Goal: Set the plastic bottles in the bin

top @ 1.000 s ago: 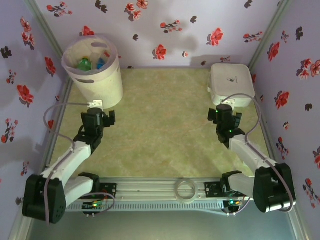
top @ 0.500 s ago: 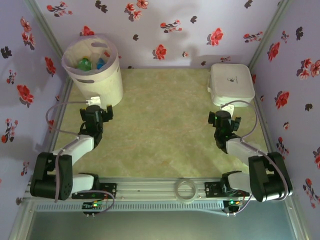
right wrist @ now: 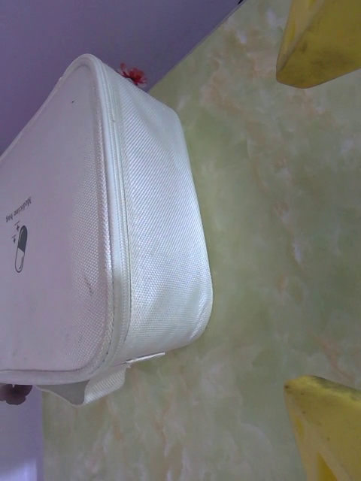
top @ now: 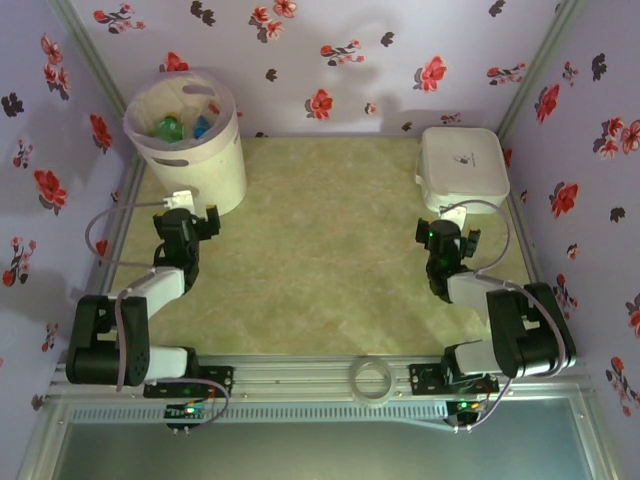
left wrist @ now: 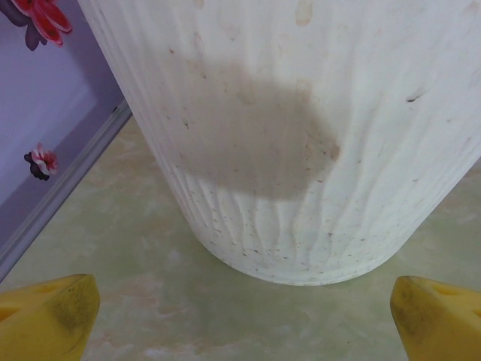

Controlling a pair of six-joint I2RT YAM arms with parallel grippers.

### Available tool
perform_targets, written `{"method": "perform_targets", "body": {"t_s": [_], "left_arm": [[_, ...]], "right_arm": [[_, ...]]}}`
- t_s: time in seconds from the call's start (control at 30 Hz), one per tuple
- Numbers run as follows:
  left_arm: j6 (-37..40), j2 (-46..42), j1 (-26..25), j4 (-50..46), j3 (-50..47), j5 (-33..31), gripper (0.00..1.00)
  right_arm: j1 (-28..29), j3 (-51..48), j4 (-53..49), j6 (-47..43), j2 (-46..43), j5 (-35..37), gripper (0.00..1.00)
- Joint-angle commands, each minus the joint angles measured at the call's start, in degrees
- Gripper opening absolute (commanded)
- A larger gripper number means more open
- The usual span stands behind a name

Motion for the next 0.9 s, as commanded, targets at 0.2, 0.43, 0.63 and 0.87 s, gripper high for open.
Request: {"method": "perform_targets", "body": {"t_s": [0.2, 0.43, 0.63, 0.87], "left_arm": [[2.0, -3.3, 0.7, 0.0, -1.0, 1.8, 0.98], [1.8, 1.6, 2.0, 8.1, -5.2, 0.5, 1.0], [0.3, 10.4, 4.8, 18.7, -6.3, 2.0, 1.0], [1.7, 11.9, 4.7, 20.3, -6.6, 4.5, 1.0]], "right_arm": [[-1.7, 1.1, 6.0, -2.0, 2.6, 1.1, 0.99], [-2.7, 1.6, 10.0, -2.3, 7.3, 0.1, 0.99], [-3.6, -0.4, 13.2, -1.7, 6.8, -1.7, 0.99], [-7.1, -2.6, 21.9, 0.0, 11.9, -8.3, 1.0]]}}
